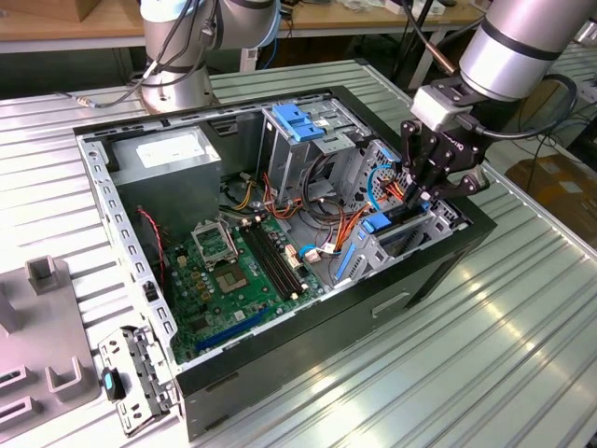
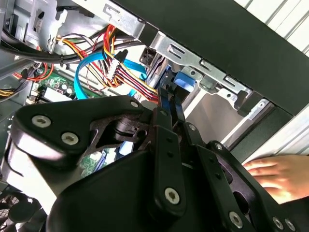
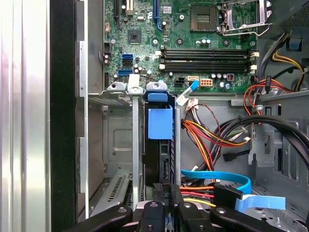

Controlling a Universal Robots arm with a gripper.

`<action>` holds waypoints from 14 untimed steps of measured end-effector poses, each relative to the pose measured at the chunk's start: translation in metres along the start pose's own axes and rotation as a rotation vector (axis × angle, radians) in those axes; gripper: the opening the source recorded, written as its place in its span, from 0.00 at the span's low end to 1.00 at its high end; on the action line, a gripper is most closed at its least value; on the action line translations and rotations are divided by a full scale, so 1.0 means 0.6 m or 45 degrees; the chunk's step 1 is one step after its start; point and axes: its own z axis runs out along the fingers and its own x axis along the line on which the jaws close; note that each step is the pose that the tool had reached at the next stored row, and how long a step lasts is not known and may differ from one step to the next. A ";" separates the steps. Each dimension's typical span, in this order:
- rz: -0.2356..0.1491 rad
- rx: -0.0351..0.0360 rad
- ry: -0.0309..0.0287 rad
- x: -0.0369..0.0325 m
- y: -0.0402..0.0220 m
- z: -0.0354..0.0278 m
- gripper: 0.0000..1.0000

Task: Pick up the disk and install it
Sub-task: 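Insert the first disk wire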

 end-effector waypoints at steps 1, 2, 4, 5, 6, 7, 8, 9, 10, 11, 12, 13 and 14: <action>0.000 0.0000 0.0001 0.000 0.000 0.000 0.17; 0.000 0.0000 0.0002 0.000 0.000 0.000 0.17; 0.000 0.0000 0.0001 0.000 0.000 0.000 0.17; 0.000 0.0000 0.0001 0.000 0.000 0.000 0.17; 0.000 0.0000 0.0001 0.000 0.000 0.000 0.17; 0.000 0.0000 0.0001 0.000 0.000 0.000 0.17; 0.000 0.0000 0.0001 0.000 0.000 0.000 0.17; 0.000 0.0000 0.0001 0.000 0.000 0.000 0.17; 0.000 0.0000 0.0001 0.000 0.000 0.000 0.17; 0.000 0.0001 -0.0004 0.000 0.000 -0.002 0.17; 0.000 0.0002 -0.0026 0.000 0.000 -0.005 0.17; 0.000 0.0002 -0.0030 0.000 0.000 -0.010 0.17; 0.000 0.0000 -0.0010 0.000 0.000 -0.015 0.17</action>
